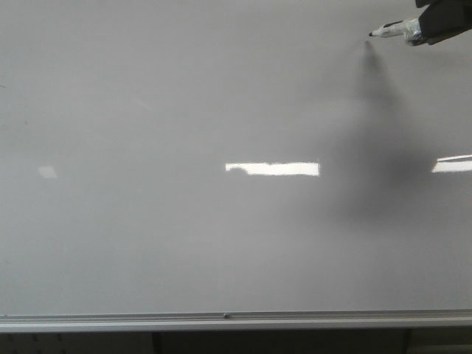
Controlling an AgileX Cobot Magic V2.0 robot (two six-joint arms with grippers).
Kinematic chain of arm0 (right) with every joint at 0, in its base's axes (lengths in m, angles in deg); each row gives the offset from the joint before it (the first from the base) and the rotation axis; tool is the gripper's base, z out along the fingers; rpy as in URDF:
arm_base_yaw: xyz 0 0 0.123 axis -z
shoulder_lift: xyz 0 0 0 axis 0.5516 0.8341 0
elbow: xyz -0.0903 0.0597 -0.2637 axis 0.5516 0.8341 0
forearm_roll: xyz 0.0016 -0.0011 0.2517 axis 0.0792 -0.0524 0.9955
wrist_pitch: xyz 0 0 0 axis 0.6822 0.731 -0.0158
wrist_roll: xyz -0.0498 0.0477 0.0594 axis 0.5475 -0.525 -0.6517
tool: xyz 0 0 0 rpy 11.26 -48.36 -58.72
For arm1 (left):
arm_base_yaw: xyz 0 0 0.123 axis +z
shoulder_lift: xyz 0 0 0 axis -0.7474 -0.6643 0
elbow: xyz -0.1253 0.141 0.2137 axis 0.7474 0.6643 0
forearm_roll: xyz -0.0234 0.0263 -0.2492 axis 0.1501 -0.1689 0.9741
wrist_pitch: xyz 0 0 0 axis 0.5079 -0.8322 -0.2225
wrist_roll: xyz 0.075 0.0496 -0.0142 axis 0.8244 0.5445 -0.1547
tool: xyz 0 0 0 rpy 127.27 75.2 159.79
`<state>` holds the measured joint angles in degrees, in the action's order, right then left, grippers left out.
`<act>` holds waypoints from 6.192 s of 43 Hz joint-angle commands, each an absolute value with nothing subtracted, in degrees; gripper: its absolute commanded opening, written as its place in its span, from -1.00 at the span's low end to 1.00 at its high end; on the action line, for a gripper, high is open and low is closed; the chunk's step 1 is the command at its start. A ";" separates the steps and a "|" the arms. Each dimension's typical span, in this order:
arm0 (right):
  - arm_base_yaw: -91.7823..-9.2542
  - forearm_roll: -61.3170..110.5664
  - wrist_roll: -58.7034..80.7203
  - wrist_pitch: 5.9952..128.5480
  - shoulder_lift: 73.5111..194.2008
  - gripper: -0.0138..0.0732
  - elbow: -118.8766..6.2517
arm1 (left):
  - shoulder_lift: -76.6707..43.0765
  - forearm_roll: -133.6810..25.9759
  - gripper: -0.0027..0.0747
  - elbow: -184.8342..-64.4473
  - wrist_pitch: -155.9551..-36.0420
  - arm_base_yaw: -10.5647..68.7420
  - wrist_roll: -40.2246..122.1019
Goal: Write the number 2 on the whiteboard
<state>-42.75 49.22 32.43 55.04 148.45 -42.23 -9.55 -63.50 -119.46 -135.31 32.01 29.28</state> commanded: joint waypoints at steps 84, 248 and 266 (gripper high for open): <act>-50.93 49.68 51.66 100.47 133.72 -0.87 -44.84 | -9.96 -54.44 0.29 -121.09 -131.25 21.92 41.99; -61.73 17.51 18.74 108.25 124.87 0.48 -44.84 | -43.60 -87.46 -0.82 -103.23 -37.74 46.17 -10.39; -61.73 17.56 18.74 108.25 124.87 0.48 -44.84 | -51.40 -85.18 -0.33 -104.49 -33.92 46.07 -10.18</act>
